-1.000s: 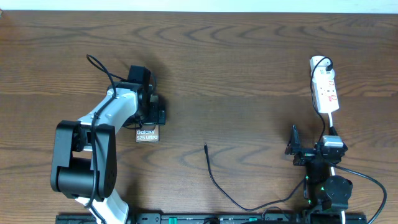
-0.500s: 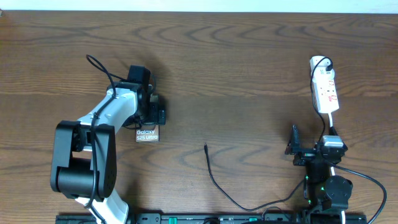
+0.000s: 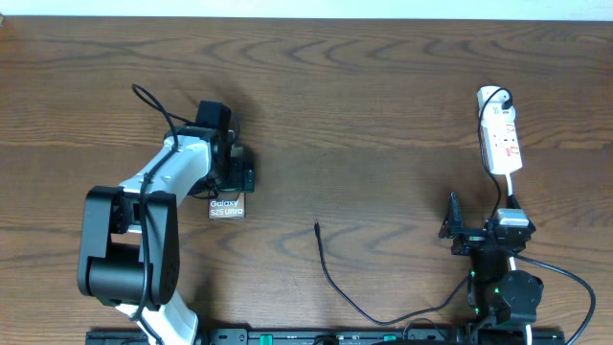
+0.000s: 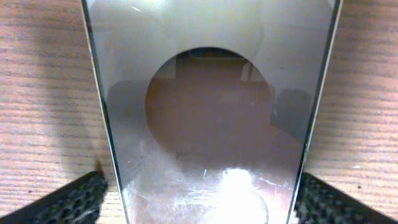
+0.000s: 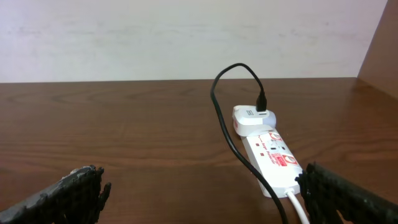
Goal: Plug charger to phone and switch on socket
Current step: 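Close the left gripper on the phone's long edges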
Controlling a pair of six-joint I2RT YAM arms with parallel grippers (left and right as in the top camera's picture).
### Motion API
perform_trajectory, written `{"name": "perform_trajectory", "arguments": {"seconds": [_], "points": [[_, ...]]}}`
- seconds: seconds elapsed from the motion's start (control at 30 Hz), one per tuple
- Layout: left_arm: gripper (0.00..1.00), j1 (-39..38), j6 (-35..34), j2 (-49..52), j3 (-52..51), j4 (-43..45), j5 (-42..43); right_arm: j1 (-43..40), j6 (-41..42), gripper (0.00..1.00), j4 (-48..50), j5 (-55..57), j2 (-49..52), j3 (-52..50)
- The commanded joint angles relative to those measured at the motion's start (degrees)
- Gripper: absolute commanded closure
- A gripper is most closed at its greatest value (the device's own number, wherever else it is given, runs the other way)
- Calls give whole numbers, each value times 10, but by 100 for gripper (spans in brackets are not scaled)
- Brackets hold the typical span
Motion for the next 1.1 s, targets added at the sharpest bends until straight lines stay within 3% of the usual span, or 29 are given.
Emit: {"name": "perform_trajectory", "arguments": {"seconds": [0.0,0.33,1.07], "points": [[9,0,5,15,-18,-3,36,-5,6,1,-3,2,-1,-1],[16,0,5,15,-18,-3,36,-5,6,1,-3,2,-1,-1],[15,0,7,15,-18,-8,23,-5,6,1,-3,2,-1,-1]]}}
